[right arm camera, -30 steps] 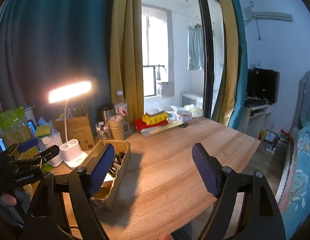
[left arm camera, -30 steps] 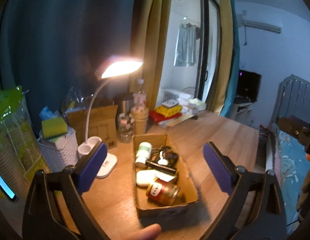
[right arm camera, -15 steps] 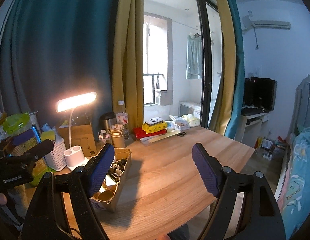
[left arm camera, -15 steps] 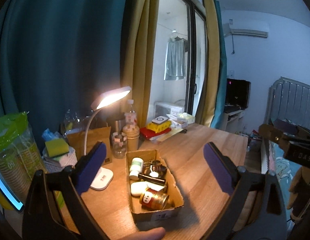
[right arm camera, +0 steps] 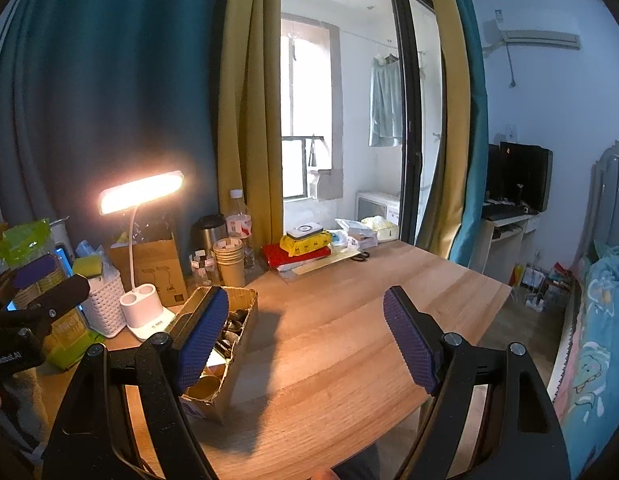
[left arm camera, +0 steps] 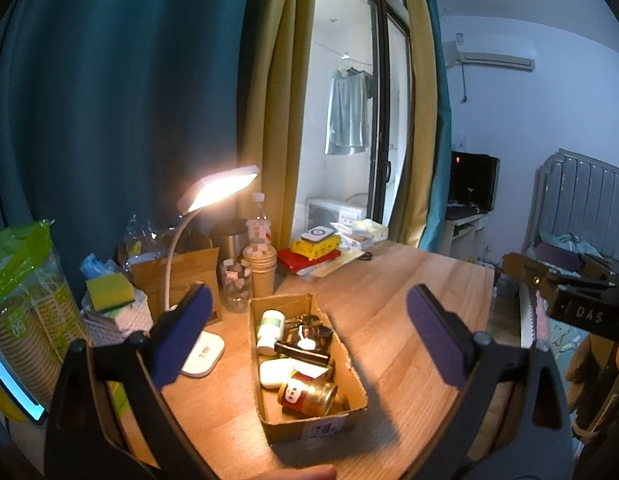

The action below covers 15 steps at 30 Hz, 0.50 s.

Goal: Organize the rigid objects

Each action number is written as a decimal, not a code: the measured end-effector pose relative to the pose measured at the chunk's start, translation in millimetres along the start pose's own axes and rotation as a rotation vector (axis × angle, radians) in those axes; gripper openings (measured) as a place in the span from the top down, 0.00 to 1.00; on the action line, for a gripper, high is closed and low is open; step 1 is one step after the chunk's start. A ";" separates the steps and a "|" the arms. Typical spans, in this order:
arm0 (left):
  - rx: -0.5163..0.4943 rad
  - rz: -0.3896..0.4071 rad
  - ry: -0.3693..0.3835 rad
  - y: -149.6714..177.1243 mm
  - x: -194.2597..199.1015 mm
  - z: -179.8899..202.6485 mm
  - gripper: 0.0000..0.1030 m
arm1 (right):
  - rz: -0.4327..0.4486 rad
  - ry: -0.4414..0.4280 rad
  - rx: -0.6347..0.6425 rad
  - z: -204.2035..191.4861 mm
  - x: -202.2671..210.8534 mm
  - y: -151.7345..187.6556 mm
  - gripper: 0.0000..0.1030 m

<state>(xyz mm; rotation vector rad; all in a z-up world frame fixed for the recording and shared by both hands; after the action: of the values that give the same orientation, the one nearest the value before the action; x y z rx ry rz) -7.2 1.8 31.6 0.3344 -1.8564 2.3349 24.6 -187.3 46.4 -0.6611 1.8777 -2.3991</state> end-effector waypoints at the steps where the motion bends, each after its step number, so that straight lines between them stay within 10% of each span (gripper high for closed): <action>1: 0.001 0.000 0.001 -0.1 0.1 -0.2 0.04 | -0.002 -0.002 0.000 -0.4 -1.0 0.8 0.20; 15: 0.007 -0.005 0.008 0.4 -2.6 -1.1 0.04 | -0.021 -0.010 -0.007 0.8 -7.3 6.3 0.20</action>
<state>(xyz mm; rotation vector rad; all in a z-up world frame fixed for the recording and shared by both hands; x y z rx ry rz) -4.9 2.8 30.3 0.3292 -1.8423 2.3363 30.0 -187.7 38.4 -0.6959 1.8863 -2.3981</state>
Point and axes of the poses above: each gripper's, at about its wrist camera, not at the fingertips, and x roughly against the way its jaws point, z to its right, y to its underside, the point moved 2 cm from there along -x, roughly the way its jaws point, and after that the axes turned 10 degrees about x, right-handed, at the moved point
